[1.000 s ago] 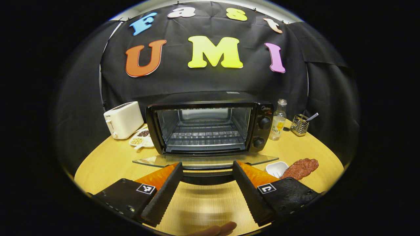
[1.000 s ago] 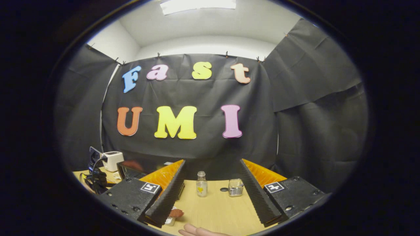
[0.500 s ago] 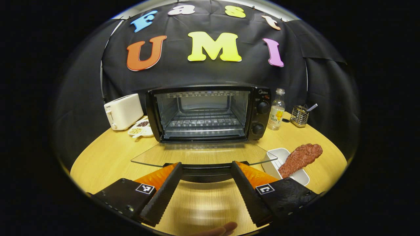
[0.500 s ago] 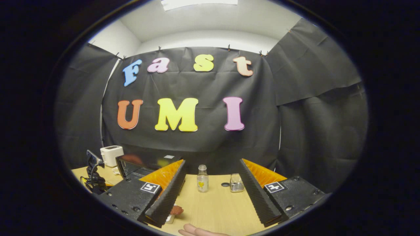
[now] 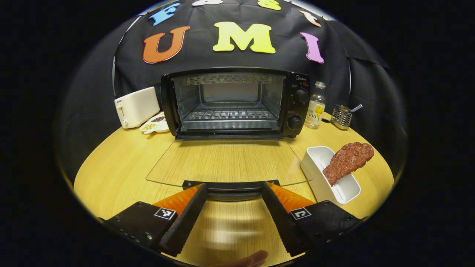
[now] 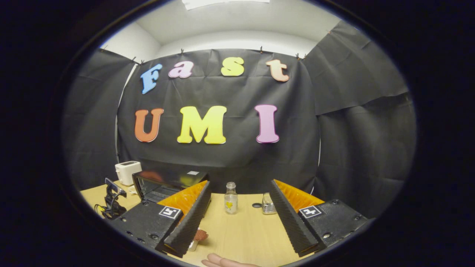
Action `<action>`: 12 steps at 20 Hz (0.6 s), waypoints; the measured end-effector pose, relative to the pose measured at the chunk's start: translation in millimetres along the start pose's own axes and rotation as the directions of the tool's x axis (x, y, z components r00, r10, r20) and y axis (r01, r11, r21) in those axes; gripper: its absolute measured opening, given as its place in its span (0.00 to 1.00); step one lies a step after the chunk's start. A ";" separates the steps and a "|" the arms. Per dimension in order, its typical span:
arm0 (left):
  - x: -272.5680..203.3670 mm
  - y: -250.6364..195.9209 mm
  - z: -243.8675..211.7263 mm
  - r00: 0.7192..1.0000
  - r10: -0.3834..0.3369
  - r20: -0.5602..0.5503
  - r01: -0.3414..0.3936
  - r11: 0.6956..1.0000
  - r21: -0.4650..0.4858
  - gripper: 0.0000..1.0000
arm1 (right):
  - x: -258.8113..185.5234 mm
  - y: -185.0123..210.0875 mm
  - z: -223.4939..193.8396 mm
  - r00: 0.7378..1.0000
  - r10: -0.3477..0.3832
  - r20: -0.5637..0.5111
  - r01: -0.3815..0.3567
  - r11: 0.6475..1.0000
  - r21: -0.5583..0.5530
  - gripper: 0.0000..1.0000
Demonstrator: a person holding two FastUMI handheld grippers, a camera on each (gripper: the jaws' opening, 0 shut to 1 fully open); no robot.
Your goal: Open the electric oven with the left hand, put the food in, and close the electric oven.
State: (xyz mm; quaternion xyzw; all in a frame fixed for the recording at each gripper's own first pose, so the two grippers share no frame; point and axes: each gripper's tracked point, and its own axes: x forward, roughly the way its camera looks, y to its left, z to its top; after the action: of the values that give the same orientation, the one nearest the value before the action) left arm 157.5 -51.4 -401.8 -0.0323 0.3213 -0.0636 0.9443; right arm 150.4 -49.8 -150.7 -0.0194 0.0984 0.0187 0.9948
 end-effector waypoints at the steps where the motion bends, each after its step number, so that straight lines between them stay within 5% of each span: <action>1: -4.4 0.2 3.4 1.000 -0.002 0.002 0.002 1.000 -0.012 0.95 | 0.6 1.4 -4.1 1.000 0.004 -0.014 -0.004 1.000 -0.002 1.00; 7: -52.4 12.8 67.8 0.989 0.014 0.148 -0.004 0.998 -0.065 0.94 | 14.3 20.3 -34.6 0.987 0.091 -0.136 -0.092 0.996 -0.007 1.00; 12: -114.1 19.3 132.3 0.941 0.032 0.337 -0.013 0.998 -0.056 0.93 | 31.9 54.5 -84.4 0.913 0.243 -0.329 -0.221 0.970 0.103 1.00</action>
State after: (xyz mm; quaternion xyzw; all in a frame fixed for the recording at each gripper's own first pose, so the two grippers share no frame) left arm 150.7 -13.5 -230.3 -0.0642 0.1569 -0.0378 0.9848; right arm 162.9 2.1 -241.5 0.0210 0.2705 0.1297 0.9537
